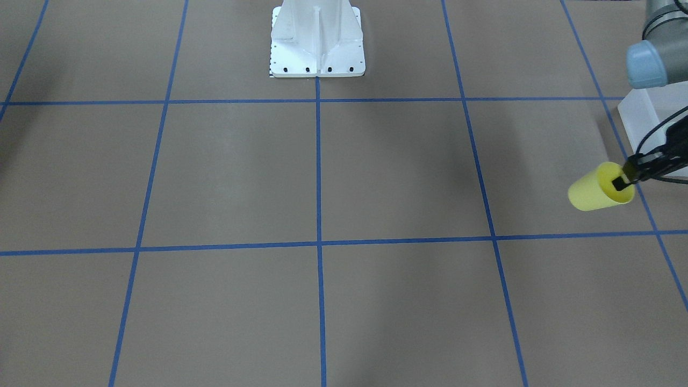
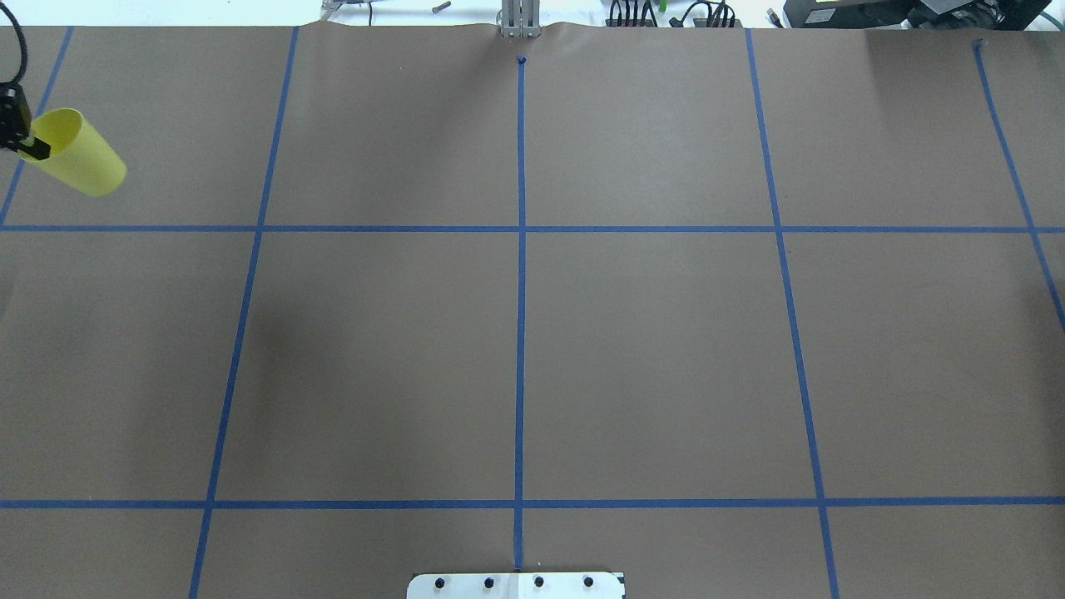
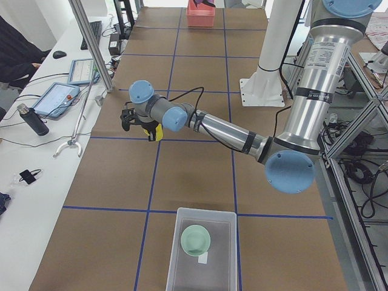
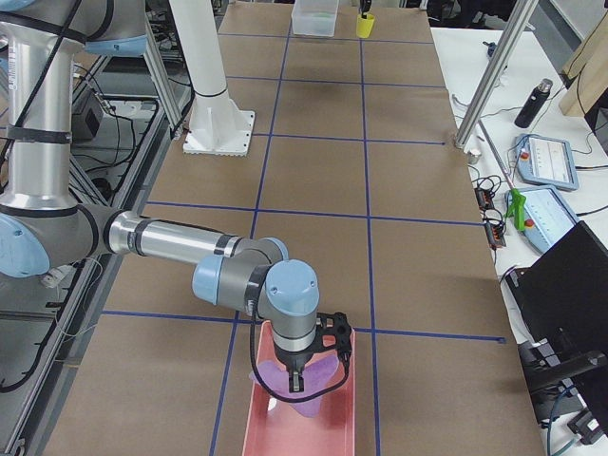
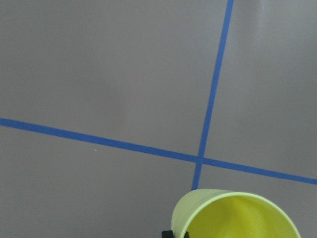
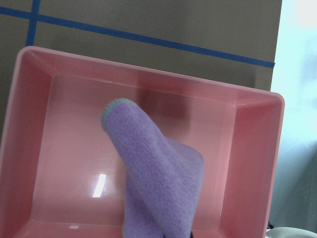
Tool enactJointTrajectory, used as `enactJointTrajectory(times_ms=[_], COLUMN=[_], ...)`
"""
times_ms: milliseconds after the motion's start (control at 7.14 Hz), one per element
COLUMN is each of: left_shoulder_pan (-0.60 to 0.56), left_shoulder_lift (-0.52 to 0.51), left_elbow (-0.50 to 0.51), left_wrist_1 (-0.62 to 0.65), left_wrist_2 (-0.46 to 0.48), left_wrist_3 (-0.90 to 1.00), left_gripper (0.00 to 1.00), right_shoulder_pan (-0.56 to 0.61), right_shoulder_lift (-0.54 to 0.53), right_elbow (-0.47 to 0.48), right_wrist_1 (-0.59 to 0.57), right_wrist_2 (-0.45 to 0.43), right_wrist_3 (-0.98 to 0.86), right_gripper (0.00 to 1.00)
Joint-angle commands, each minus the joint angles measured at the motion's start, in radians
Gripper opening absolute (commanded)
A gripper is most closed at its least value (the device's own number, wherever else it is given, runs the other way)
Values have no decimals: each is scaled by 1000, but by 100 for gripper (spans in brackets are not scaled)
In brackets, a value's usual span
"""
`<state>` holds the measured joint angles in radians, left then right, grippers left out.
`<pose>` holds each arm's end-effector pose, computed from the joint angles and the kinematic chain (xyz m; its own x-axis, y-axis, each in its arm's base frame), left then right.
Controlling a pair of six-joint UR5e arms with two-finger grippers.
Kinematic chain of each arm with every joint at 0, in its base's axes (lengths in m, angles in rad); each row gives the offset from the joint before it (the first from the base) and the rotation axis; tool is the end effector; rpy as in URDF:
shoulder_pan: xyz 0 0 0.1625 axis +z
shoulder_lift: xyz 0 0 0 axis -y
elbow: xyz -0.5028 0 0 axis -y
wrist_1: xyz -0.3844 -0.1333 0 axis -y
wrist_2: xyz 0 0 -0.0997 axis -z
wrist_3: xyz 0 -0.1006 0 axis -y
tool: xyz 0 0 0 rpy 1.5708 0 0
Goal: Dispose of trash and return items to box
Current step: 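Carry the cup toward the bin while the right gripper drops cloth in tray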
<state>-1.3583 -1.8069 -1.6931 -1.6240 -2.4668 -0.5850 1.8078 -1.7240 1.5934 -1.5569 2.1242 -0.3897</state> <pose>0.0718 -0.5923 0.5342 0.5609 -0.1303 -0.8175 0.1397 0.9883 -0.0616 0.1706 -0.3636 0.8061 0.8403 -0.1270 0.5271 0.0930 0.9915 0.0906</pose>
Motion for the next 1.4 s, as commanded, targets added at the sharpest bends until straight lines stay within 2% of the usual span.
enactJointTrajectory(times_ms=[0, 140, 420, 560, 840, 980, 1120, 1260], left_shoulder_pan=[-192, -287, -413, -447, -456, -456, -456, -458], left_shoulder_lift=[1, 4, 29, 82, 226, 329, 371, 374], left_elbow=[1, 22, 53, 61, 82, 113, 178, 247], left_wrist_1=[191, 257, 289, 288, 245, 111, 1, -57], left_wrist_2=[5, 11, 37, 86, 114, 114, 114, 114], left_wrist_3=[361, 516, 727, 807, 913, 906, 906, 912], left_gripper=[0, 0, 0, 0, 0, 0, 0, 0], right_shoulder_pan=[1, 1, 1, -1, -36, -69, -97, -120], right_shoulder_lift=[0, -21, -8, -5, -2, -2, -2, -2], right_elbow=[-105, -115, -90, -49, 9, 57, 92, 136], right_wrist_1=[107, 162, 175, 170, 164, 164, 161, 135], right_wrist_2=[0, 9, 60, 119, 201, 203, 203, 203], right_wrist_3=[-4, 8, 41, 130, 274, 345, 398, 440], right_gripper=[57, 100, 100, 100, 100, 100, 100, 100])
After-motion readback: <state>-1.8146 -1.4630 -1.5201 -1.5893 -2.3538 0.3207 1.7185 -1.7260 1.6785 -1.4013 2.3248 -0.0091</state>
